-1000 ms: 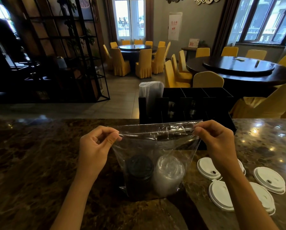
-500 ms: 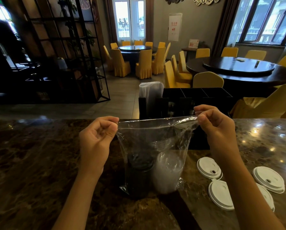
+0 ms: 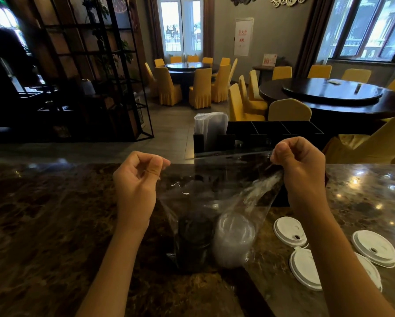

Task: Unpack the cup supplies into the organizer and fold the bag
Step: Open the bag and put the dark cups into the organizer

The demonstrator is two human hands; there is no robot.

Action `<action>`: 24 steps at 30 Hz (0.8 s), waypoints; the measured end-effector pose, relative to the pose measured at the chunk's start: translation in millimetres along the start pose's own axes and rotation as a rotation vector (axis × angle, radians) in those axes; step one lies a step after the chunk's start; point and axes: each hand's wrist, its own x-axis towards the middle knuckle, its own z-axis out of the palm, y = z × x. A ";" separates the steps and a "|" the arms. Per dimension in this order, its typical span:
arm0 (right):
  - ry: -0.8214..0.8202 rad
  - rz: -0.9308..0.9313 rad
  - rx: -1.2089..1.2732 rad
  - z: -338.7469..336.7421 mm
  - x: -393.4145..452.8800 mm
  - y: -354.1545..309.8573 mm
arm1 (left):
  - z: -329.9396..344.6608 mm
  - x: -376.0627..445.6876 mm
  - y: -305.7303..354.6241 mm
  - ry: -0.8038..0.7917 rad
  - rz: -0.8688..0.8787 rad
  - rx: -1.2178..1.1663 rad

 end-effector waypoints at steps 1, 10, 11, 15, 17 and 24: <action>0.001 0.007 0.008 0.3 1.7 -1.4 | -0.1 2.2 2.0 0.005 0.003 0.004; 0.101 -0.143 -0.054 -5.3 6.1 -50.9 | 0.5 15.9 17.1 -0.064 -0.018 -0.011; 0.070 -0.252 -0.081 -3.6 3.4 -61.5 | 1.7 16.7 17.9 -0.066 -0.018 -0.011; -0.555 -0.393 -0.303 23.2 -7.9 -90.6 | 2.1 16.6 17.9 -0.055 -0.022 -0.045; -0.836 -0.376 -0.571 47.2 -3.1 -93.9 | -2.1 13.6 13.9 -0.040 -0.047 -0.072; -1.673 -0.035 -1.013 121.7 41.0 -57.8 | -19.8 -29.9 -25.9 -0.037 -0.244 -0.102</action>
